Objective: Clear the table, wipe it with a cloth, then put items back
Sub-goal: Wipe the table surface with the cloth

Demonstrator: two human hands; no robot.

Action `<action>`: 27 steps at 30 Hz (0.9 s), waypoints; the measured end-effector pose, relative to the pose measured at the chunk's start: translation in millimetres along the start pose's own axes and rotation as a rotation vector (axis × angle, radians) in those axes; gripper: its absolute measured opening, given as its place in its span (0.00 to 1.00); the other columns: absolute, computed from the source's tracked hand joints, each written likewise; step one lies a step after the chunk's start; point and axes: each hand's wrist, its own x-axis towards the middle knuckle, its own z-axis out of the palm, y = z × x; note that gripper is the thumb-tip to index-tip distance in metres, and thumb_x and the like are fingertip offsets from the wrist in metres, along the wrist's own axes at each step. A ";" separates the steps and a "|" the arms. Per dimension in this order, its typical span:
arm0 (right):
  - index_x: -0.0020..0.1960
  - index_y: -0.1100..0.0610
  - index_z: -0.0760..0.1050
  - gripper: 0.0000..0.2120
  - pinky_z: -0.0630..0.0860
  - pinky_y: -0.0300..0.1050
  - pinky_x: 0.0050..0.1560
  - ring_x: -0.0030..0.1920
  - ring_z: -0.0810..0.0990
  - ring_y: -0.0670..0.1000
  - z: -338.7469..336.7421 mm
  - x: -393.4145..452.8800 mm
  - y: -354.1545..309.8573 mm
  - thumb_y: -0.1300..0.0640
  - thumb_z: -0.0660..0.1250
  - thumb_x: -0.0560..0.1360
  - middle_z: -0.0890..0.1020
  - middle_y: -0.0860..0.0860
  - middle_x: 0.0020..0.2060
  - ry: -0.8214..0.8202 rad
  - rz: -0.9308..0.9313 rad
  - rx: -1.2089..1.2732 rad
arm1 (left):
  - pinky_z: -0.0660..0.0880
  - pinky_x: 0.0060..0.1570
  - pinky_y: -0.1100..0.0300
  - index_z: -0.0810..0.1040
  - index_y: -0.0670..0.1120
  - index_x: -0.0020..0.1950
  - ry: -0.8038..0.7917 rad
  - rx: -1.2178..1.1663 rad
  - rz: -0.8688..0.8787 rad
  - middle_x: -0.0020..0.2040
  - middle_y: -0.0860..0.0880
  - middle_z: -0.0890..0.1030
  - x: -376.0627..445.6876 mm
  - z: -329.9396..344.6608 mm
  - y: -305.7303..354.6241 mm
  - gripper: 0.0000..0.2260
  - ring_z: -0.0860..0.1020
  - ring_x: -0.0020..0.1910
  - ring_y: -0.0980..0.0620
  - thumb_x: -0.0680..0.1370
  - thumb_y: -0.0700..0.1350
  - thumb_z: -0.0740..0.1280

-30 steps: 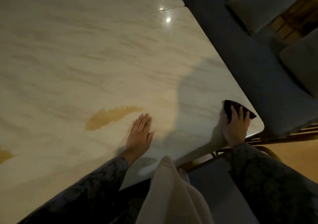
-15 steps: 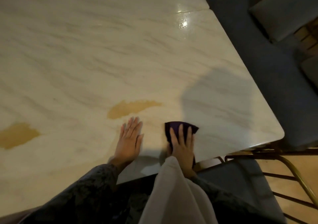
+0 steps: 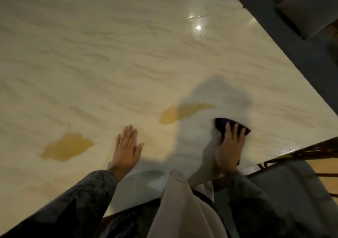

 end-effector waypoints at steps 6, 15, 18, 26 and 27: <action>0.75 0.63 0.63 0.23 0.50 0.62 0.75 0.77 0.52 0.65 -7.1 60.5 -9.0 0.52 0.54 0.83 0.60 0.63 0.75 0.055 0.281 0.111 | 0.46 0.76 0.53 0.62 0.43 0.77 0.019 0.041 -0.010 0.78 0.45 0.58 -12.6 2.7 -14.3 0.32 0.51 0.78 0.49 0.81 0.62 0.45; 0.76 0.61 0.61 0.25 0.55 0.53 0.76 0.78 0.51 0.57 30.0 104.2 -97.4 0.49 0.54 0.83 0.58 0.59 0.77 -0.067 -0.056 0.277 | 0.50 0.77 0.52 0.64 0.43 0.76 0.110 0.059 -0.076 0.77 0.46 0.62 -14.3 10.5 -10.6 0.26 0.55 0.78 0.50 0.81 0.54 0.54; 0.74 0.61 0.64 0.23 0.56 0.52 0.76 0.77 0.54 0.57 46.7 77.9 -146.5 0.51 0.55 0.83 0.61 0.59 0.76 -0.159 -0.206 0.349 | 0.52 0.76 0.51 0.64 0.44 0.76 0.114 0.054 -0.081 0.77 0.46 0.62 -14.9 12.3 -11.7 0.26 0.54 0.78 0.50 0.81 0.54 0.54; 0.75 0.55 0.64 0.24 0.52 0.54 0.77 0.78 0.53 0.59 71.7 -39.7 -189.8 0.51 0.59 0.81 0.63 0.57 0.76 -0.340 -0.694 0.228 | 0.61 0.71 0.52 0.70 0.42 0.72 0.266 -0.128 -0.220 0.69 0.43 0.73 -3.5 8.1 -5.6 0.21 0.69 0.70 0.46 0.82 0.47 0.52; 0.76 0.52 0.62 0.25 0.51 0.56 0.77 0.78 0.49 0.59 72.1 -39.9 -183.3 0.51 0.59 0.80 0.60 0.55 0.77 -0.356 -0.787 0.115 | 0.62 0.69 0.53 0.70 0.41 0.71 0.294 -0.149 -0.271 0.68 0.42 0.75 1.6 6.6 -4.5 0.21 0.70 0.67 0.45 0.82 0.46 0.52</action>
